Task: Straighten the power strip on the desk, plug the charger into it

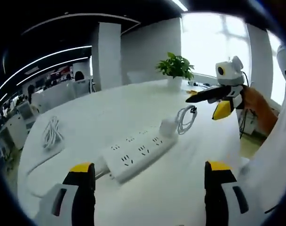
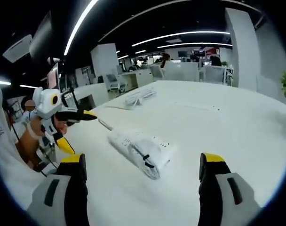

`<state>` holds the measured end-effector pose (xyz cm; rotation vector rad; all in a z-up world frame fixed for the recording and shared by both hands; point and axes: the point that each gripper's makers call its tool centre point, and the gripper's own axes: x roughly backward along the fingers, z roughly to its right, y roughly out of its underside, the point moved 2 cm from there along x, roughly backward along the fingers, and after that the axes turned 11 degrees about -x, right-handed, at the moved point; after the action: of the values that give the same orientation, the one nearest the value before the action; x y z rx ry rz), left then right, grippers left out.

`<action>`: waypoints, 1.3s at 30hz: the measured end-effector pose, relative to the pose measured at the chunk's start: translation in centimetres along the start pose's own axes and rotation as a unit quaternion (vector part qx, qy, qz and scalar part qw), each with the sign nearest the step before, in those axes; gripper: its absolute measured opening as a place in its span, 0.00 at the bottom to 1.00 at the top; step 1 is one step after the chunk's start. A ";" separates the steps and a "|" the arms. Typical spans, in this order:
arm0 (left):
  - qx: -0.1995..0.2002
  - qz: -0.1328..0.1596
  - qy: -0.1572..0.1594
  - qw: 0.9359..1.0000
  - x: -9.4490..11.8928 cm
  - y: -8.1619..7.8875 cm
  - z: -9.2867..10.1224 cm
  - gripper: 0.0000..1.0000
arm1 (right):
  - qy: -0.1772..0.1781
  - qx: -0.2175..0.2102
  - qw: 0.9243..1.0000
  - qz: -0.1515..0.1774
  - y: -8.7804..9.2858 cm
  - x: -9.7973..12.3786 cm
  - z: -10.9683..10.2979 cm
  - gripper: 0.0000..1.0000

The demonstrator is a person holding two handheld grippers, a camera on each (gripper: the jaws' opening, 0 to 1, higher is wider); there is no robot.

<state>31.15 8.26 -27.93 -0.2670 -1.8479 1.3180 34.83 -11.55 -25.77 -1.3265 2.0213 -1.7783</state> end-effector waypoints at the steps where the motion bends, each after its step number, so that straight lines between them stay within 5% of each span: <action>1: 0.004 0.003 0.000 1.000 0.3 -0.1 0.2 0.96 | 0.001 -0.002 1.000 0.001 0.1 0.2 0.0 0.97; 22: 0.008 -0.003 -0.027 1.000 4.5 1.2 1.9 0.96 | 0.044 0.003 0.999 -0.002 2.8 4.3 -0.5 0.97; 39: 0.010 -0.009 -0.039 0.999 4.9 2.7 2.2 0.96 | 0.059 -0.021 0.996 0.059 3.0 5.1 0.4 0.97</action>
<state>25.75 10.78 -28.02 -0.1907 -1.8966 1.3497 30.47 -15.57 -26.32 -1.1120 2.1613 -1.8097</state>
